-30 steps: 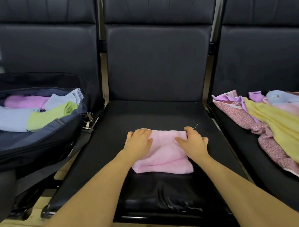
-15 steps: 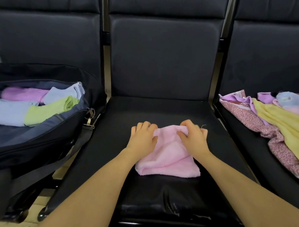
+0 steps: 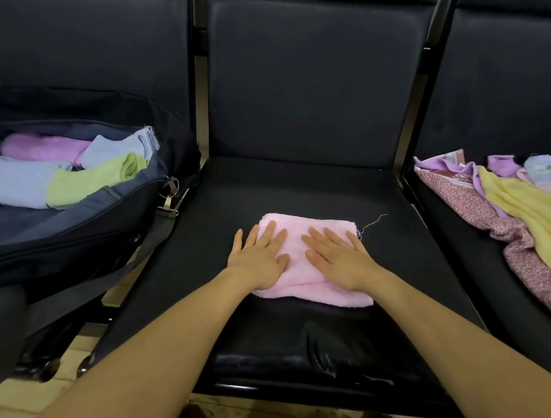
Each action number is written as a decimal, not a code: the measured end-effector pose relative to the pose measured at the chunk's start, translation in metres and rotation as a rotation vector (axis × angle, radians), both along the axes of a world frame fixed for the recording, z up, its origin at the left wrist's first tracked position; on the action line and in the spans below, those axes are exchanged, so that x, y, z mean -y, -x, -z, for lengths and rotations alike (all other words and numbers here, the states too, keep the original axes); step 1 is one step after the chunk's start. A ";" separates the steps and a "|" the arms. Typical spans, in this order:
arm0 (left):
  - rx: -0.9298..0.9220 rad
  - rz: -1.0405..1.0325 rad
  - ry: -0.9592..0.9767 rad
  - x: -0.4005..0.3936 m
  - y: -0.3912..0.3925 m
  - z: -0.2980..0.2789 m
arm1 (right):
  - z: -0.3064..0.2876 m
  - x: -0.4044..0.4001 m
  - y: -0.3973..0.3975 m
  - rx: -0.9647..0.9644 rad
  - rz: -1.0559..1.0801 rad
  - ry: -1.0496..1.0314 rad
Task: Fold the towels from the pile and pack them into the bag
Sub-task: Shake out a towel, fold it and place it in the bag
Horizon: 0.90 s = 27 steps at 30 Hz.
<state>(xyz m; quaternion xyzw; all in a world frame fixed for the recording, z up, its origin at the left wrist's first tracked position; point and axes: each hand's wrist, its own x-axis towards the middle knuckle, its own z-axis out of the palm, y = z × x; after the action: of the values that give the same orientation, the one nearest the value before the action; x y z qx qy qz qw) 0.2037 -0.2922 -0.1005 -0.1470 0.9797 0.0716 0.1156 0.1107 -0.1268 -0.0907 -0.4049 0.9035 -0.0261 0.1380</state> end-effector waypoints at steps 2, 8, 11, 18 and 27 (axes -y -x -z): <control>-0.033 -0.002 0.030 0.000 0.004 0.000 | 0.002 -0.001 0.006 -0.014 0.014 0.005; -0.062 0.058 0.050 -0.002 0.001 -0.013 | 0.003 -0.002 0.006 -0.059 0.009 0.036; -0.080 0.095 0.048 -0.002 -0.013 -0.023 | 0.002 -0.015 0.000 -0.107 -0.004 0.205; -0.095 0.266 0.042 -0.025 -0.039 -0.031 | -0.020 -0.044 -0.017 -0.074 0.049 0.590; 0.083 0.448 -0.067 -0.030 -0.052 -0.035 | -0.029 -0.079 -0.034 -0.161 -0.063 0.253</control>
<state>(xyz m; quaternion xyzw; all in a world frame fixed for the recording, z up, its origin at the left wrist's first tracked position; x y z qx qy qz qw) 0.2552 -0.2617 -0.0658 0.0753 0.9794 0.0707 0.1734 0.1449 -0.0478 -0.0612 -0.4478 0.8881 -0.1030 0.0136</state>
